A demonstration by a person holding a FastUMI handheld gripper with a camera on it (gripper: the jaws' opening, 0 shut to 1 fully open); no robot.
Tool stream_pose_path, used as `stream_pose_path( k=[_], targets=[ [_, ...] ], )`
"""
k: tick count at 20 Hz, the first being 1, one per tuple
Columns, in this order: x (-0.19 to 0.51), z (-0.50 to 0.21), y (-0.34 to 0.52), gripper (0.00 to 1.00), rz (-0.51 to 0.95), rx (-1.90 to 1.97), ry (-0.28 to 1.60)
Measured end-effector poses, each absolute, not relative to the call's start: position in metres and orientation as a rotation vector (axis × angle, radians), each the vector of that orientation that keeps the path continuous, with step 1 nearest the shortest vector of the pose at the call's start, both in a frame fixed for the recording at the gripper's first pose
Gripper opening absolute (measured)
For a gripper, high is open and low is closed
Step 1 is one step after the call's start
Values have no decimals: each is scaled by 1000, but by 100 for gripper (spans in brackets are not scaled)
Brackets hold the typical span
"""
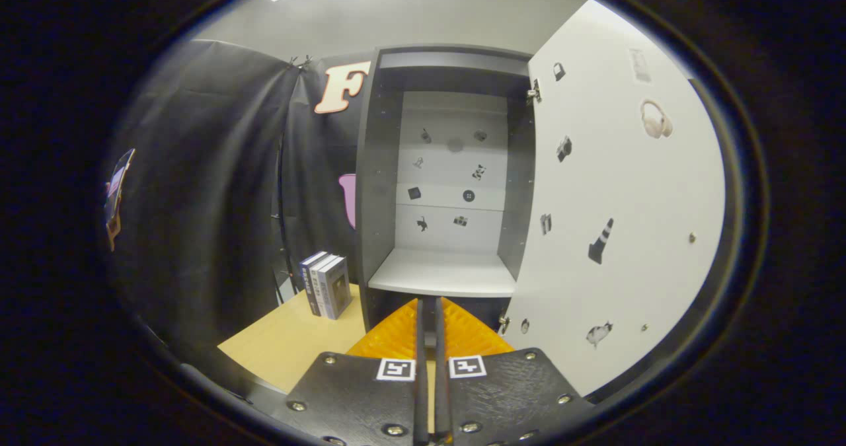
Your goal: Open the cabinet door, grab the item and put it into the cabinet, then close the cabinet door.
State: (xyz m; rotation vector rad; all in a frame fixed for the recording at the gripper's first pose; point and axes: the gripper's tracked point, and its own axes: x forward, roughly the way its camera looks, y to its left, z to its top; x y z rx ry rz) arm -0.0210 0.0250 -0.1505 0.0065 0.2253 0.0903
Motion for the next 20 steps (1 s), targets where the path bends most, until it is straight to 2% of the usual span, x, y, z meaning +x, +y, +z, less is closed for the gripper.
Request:
stream_pose_path(
  k=[6,10,11,12,15,17,18,20],
  targets=[
    [-5,-236,42,5,112,52,364],
    [-7,-293,47,9,130,59,468],
    [-10,-307,46,27,126,48,493],
    [-12,-320,46,30,132,43,517],
    [-21,-360,53,68,154,35,592],
    [-27,-386,56,77,167,30,645],
    [-30,-396,57,77,170,29,664],
    [-34,-417,60,88,184,29,707]
  ],
)
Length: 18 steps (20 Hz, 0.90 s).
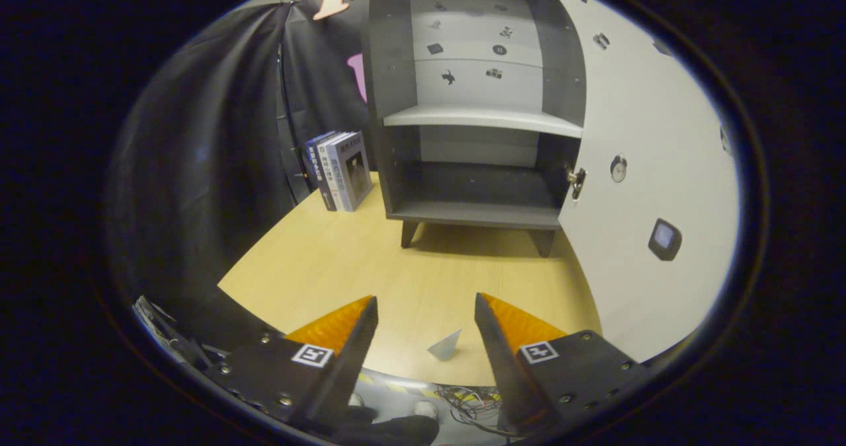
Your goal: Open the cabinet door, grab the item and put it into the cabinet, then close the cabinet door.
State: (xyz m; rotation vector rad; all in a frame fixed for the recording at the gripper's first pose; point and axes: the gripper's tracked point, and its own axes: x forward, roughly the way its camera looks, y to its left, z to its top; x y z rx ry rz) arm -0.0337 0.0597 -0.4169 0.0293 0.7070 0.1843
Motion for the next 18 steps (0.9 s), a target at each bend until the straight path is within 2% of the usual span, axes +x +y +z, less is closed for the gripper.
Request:
stream_pose_path(
  k=[1,18],
  targets=[
    [-34,-425,59,98,184,24,721],
    [-31,-558,59,98,160,-38,944]
  ],
)
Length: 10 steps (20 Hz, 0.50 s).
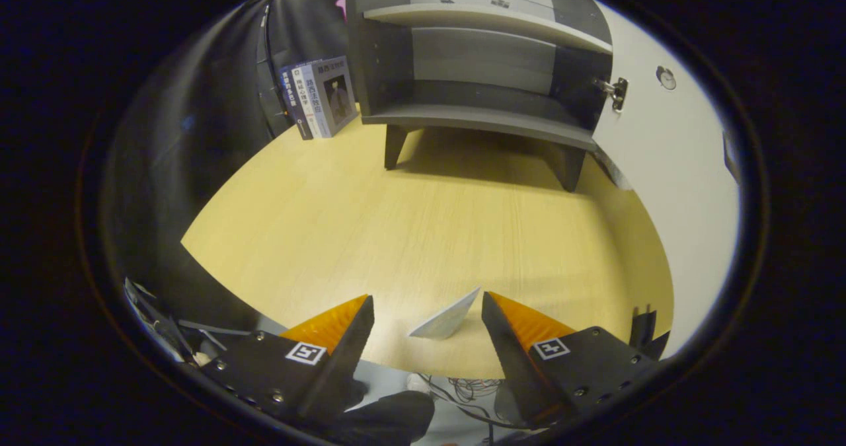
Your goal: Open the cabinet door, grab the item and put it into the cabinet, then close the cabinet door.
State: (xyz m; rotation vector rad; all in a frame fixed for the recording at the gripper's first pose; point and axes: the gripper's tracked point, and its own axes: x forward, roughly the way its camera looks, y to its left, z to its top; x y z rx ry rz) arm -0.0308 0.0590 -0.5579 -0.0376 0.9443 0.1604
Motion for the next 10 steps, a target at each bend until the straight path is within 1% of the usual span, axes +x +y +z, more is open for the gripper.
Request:
stream_pose_path(
  k=[3,4,5,6,7,9,10],
  targets=[
    [-23,-575,58,98,148,-73,957],
    [-21,-579,58,94,148,-76,964],
    [-19,-585,58,85,143,-83,970],
    [-15,-587,57,82,137,-92,979],
    [-15,-590,50,73,118,-110,972],
    [-13,-592,49,45,112,-102,972],
    [-14,-596,47,45,116,-110,979]
  ],
)
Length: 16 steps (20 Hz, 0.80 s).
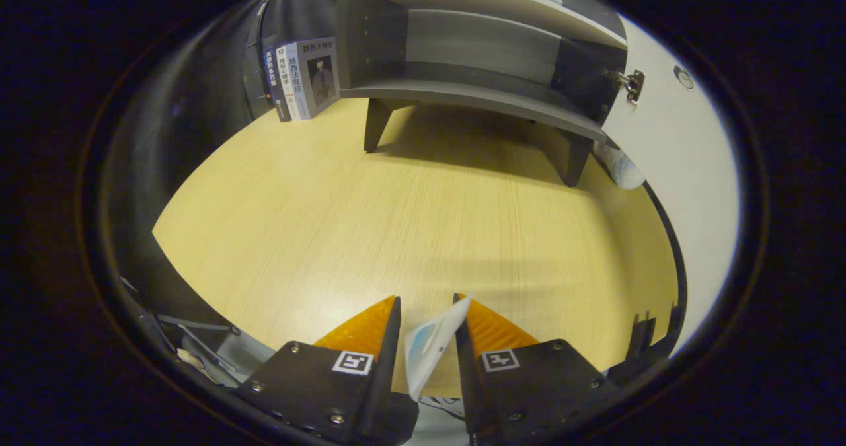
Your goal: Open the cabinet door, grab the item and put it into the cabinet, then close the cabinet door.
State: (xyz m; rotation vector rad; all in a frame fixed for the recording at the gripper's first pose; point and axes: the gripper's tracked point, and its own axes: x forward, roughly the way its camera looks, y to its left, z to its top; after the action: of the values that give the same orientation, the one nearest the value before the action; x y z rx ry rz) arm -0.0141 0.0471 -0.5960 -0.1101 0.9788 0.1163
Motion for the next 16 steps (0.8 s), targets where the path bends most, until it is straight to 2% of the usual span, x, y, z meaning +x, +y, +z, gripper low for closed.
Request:
stream_pose_path(
  k=[2,8,16],
  targets=[
    [-9,-587,23,19,30,-137,950],
    [-8,-584,28,20,57,-148,944],
    [37,-498,39,20,88,-138,785]
  ],
)
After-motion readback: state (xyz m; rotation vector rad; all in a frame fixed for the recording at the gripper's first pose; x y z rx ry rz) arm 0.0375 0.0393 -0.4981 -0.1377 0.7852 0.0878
